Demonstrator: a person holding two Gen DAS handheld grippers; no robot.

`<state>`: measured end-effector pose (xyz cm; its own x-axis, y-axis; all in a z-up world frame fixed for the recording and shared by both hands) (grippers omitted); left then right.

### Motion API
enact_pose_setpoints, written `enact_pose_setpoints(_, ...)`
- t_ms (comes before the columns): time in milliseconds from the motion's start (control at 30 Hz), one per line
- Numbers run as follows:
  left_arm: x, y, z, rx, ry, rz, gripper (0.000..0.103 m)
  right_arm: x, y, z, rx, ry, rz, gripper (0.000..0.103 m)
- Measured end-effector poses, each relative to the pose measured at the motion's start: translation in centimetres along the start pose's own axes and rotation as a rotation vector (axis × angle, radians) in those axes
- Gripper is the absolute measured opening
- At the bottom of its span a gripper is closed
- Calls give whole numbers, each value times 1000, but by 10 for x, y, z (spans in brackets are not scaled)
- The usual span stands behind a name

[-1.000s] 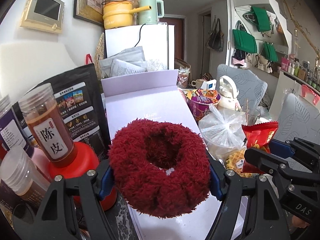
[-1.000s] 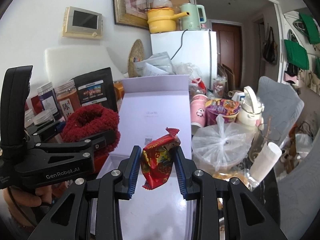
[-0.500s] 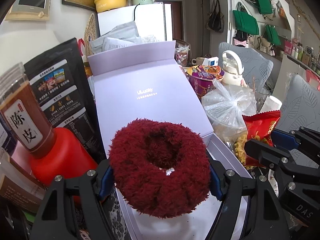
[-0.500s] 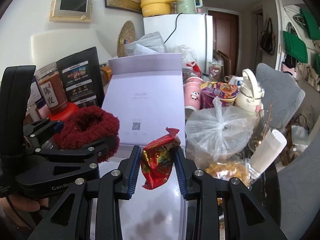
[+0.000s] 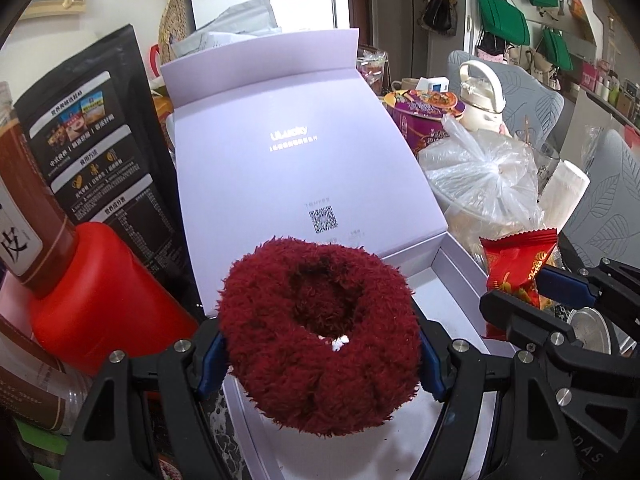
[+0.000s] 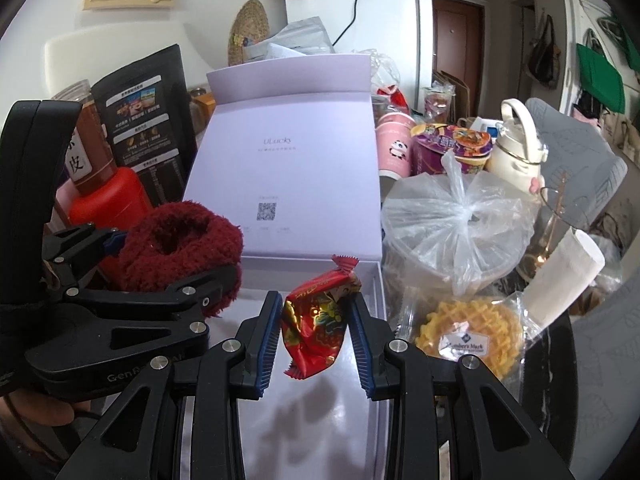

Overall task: Organize soft objects
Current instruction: 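Lift and carry the ring and packet over the open white gift box, then lower the ring and packet into the box and open both tools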

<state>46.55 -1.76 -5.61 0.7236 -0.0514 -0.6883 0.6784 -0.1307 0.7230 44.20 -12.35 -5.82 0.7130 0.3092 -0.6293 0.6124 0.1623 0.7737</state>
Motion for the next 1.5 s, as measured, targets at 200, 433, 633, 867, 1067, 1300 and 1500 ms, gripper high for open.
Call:
enact_pose_setpoints(200,13,-6,-2,-12,2,-40,75,12,-7,-1,-6,-6,-30,33)
enact_pose_setpoints(433,19,-4,-1,-6,19,-49,75,16,-10,2,-2,-24,-48,33)
enact_pose_setpoints(633,19,-4,-2,-6,20,-73,78,11,-7,7,5,-55,-42,49)
enact_pose_setpoints(867,14,-1,-7,-30,22,-79,79,-1,-1,11,13,-73,-18,50)
enact_pose_setpoints(1067,0,4,-9,-30,20,-47,84,-9,2,9,9,-76,-3,50)
enact_pose_setpoints(1300,-13,10,-13,-43,29,-17,90,-18,6,7,5,-83,20,50)
enact_pose_setpoints(1500,-30,14,-20,-57,33,14,91,-28,10,6,2,-88,40,50)
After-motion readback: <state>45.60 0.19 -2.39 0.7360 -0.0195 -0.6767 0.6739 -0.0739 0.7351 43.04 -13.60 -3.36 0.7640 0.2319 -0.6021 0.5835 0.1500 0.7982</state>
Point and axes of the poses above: each gripper's, at about its wrist camera, not at the fingertips, and x roughly the way its jaws point, z to its right, y to its top, the point moved 6 cm from there along x, roughly the way its jaws point, and after that the axes turned 4 degrees about z, right-handed, at the moved point
